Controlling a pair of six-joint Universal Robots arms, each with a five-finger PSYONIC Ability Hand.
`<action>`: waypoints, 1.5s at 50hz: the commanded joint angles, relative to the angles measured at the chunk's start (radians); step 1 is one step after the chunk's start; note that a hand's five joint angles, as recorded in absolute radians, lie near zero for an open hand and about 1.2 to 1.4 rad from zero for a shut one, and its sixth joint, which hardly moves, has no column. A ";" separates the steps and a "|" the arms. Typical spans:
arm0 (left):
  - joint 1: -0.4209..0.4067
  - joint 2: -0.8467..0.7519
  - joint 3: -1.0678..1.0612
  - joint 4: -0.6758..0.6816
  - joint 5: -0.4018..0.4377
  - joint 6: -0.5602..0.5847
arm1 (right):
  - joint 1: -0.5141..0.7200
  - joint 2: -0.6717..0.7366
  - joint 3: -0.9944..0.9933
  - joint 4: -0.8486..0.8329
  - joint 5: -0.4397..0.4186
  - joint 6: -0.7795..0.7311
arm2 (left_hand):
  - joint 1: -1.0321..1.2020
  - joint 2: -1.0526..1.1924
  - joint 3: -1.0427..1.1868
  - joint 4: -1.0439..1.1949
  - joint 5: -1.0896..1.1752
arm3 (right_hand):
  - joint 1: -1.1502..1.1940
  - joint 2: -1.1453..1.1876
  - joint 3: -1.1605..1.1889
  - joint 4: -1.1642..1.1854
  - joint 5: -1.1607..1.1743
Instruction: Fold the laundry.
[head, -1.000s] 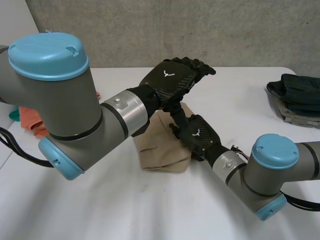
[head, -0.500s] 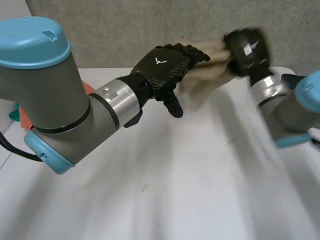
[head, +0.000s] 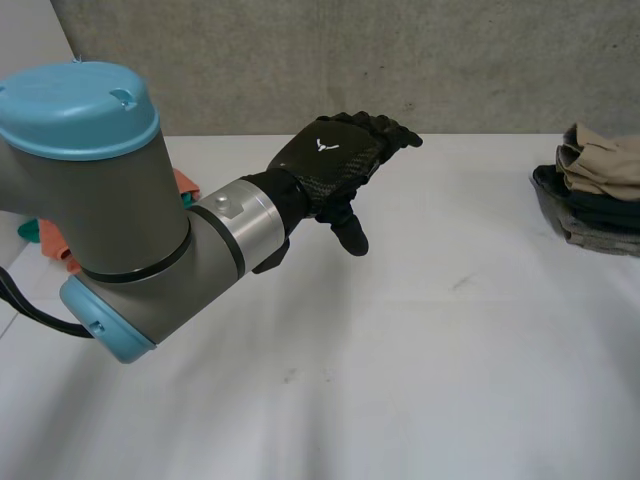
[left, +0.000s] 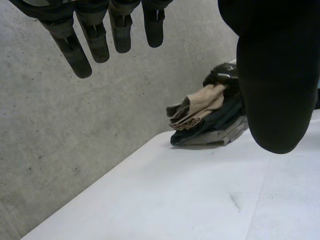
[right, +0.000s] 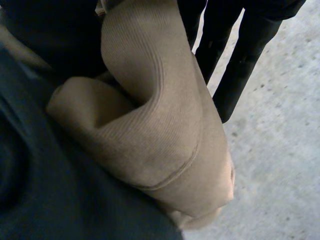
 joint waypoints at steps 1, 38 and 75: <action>-0.002 0.000 0.000 0.005 0.000 0.000 | -0.041 -0.028 0.080 -0.072 -0.061 -0.005 | 0.023 0.007 0.015 0.010 -0.007 | 0.441 0.249 0.233 0.189 0.266; 0.563 -0.012 0.019 0.127 -0.275 0.155 | 0.652 -0.883 0.941 -0.002 0.158 -0.385 | 0.017 0.001 0.009 0.004 -0.013 | -0.780 -0.973 -0.989 -1.032 -0.956; 0.727 -0.742 0.451 0.341 -0.057 0.199 | 0.586 -0.860 1.104 0.201 0.203 -0.511 | 1.205 1.190 1.198 1.192 1.175 | -0.780 -0.973 -0.989 -1.032 -0.956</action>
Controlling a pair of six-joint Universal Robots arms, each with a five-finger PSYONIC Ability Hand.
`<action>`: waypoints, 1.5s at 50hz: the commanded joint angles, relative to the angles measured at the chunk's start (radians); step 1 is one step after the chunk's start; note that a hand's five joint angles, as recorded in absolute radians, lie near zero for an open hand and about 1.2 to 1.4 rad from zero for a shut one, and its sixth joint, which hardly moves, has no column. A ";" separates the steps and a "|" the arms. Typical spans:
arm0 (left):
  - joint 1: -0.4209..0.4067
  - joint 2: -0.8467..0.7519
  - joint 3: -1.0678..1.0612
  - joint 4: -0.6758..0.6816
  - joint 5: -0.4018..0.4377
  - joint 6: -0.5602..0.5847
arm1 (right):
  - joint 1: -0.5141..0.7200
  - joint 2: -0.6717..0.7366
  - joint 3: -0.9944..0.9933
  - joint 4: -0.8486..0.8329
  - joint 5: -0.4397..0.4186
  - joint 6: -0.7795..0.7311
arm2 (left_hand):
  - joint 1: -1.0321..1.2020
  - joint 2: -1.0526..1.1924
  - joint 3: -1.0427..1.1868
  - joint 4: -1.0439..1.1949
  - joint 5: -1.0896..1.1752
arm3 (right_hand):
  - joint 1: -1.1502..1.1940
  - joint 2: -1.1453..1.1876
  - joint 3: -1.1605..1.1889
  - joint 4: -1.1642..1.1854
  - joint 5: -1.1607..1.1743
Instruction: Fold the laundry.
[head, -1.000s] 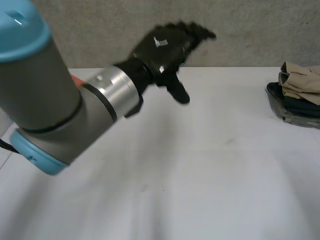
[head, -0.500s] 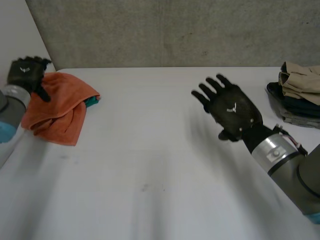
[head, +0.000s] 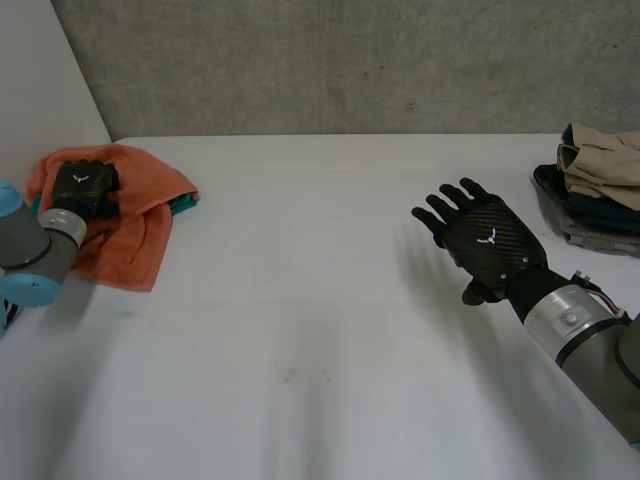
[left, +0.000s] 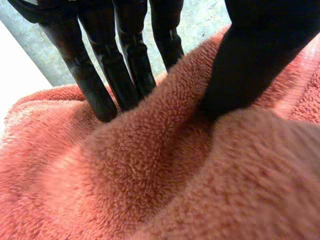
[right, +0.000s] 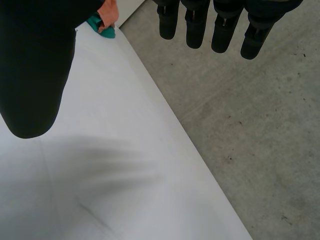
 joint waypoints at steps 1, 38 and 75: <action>-0.005 0.001 -0.005 0.000 -0.018 0.000 | 0.000 -0.003 0.007 0.000 0.023 0.003 | 0.381 0.325 0.352 0.334 0.371 | -0.051 -0.040 -0.040 -0.042 -0.049; -0.836 0.539 -0.617 -0.091 0.103 -0.335 | -0.083 -0.076 -0.053 0.020 0.212 0.170 | -0.546 -0.603 -0.576 -0.593 -0.556 | -0.051 -0.040 -0.040 -0.042 -0.049; -0.126 0.673 -0.993 -0.160 0.190 0.192 | 0.023 -0.084 0.147 0.316 0.137 0.055 | -0.572 -0.629 -0.602 -0.620 -0.582 | 0.243 0.255 0.254 0.253 0.246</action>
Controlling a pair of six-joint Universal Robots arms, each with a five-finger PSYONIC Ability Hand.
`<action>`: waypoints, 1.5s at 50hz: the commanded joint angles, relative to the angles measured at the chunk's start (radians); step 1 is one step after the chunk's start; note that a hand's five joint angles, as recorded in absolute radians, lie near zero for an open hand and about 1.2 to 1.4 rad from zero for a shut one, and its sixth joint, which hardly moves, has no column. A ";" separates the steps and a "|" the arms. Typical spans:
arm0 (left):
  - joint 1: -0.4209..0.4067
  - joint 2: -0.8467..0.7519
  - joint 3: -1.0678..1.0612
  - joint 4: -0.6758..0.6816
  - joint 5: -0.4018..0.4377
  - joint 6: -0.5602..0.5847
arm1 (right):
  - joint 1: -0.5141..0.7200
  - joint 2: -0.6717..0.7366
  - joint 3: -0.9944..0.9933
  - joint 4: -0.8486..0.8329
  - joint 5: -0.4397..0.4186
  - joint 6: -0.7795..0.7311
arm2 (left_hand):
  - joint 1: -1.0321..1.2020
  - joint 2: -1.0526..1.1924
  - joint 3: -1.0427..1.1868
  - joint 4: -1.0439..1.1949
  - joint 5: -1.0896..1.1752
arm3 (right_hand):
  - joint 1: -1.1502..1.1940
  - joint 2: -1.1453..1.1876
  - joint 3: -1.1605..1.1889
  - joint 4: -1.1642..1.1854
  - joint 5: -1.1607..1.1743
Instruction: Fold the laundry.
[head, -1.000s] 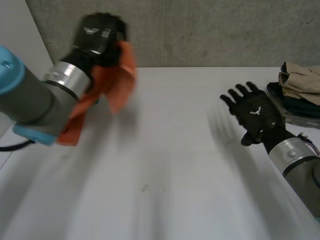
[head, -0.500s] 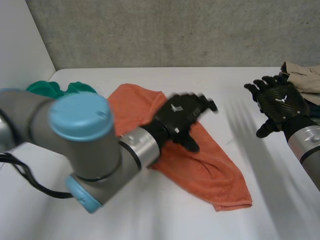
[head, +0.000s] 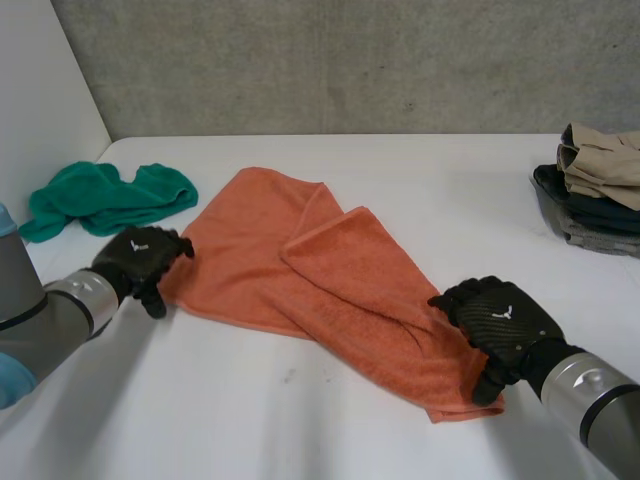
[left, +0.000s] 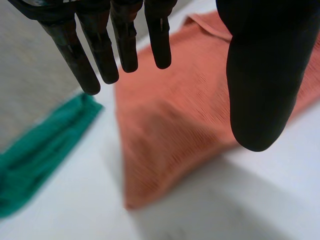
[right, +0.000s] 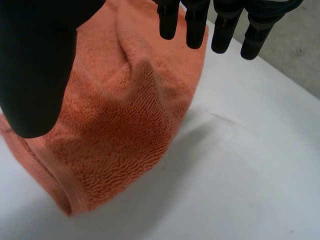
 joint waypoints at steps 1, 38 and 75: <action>0.037 -0.072 0.016 -0.028 0.149 0.000 | -0.003 0.063 0.048 -0.153 -0.049 -0.067 | 0.040 0.045 0.040 0.055 0.063 | 0.304 0.306 0.303 0.302 0.297; 0.035 -0.218 0.142 0.065 0.105 0.150 | -0.017 0.163 -0.051 -0.248 -0.025 -0.056 | 0.202 0.207 0.202 0.216 0.225 | 1.167 1.169 1.166 1.165 1.160; 0.002 -0.290 0.267 0.154 0.040 0.135 | -0.017 0.166 -0.088 -0.241 0.014 -0.055 | 0.693 0.697 0.692 0.707 0.715 | 1.167 1.169 1.166 1.165 1.160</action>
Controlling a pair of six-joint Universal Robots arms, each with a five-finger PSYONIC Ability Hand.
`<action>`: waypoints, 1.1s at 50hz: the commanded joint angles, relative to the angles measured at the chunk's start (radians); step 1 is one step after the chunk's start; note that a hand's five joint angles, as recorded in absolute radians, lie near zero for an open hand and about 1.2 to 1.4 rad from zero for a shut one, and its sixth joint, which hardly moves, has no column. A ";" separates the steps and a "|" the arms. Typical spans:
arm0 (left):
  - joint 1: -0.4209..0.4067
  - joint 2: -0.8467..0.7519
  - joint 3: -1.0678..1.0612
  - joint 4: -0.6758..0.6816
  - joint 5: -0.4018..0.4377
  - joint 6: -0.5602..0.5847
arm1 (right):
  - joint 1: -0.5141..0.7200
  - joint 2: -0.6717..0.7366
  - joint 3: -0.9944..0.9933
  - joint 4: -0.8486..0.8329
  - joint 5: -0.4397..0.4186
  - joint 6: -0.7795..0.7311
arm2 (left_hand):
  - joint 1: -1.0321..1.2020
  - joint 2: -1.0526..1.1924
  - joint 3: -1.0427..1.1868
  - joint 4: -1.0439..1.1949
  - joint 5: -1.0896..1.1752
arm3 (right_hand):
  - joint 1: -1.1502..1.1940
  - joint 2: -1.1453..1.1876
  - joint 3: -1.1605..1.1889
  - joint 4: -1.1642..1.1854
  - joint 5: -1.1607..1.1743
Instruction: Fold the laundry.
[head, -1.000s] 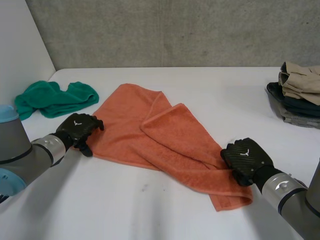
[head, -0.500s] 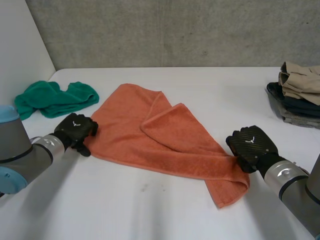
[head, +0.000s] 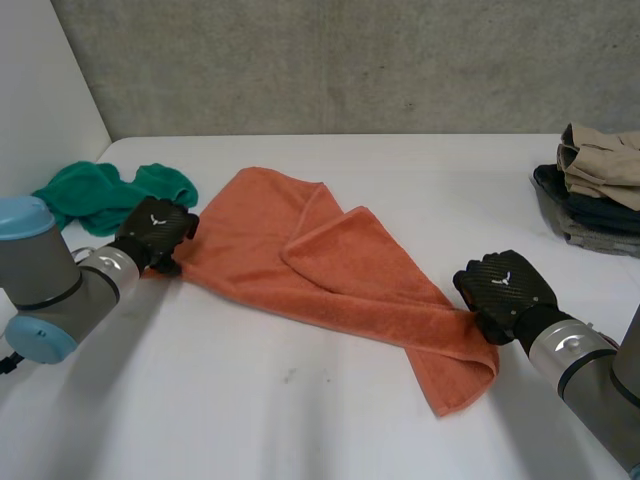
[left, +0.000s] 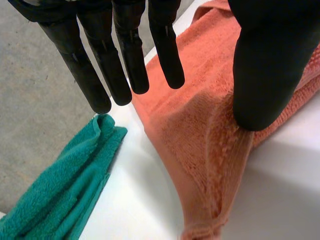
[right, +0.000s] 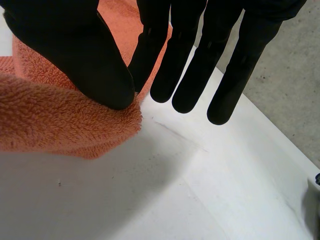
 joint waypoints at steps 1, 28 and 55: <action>0.008 -0.017 0.007 -0.018 -0.031 0.003 | 0.000 -0.002 -0.014 0.008 0.005 0.000 | 0.576 0.578 0.576 0.584 0.589 | 0.267 0.218 0.206 0.198 0.231; -0.034 0.862 -0.130 -0.227 -0.088 -0.442 | -0.041 -0.308 -0.592 0.593 0.045 -0.025 | 0.727 0.729 0.727 0.735 0.740 | 0.267 0.218 0.206 0.198 0.231; -0.155 0.394 -0.009 -0.209 -0.207 -0.410 | -0.096 0.028 -0.400 0.547 0.059 0.066 | 0.727 0.729 0.727 0.735 0.740 | -0.830 -0.879 -0.891 -0.899 -0.866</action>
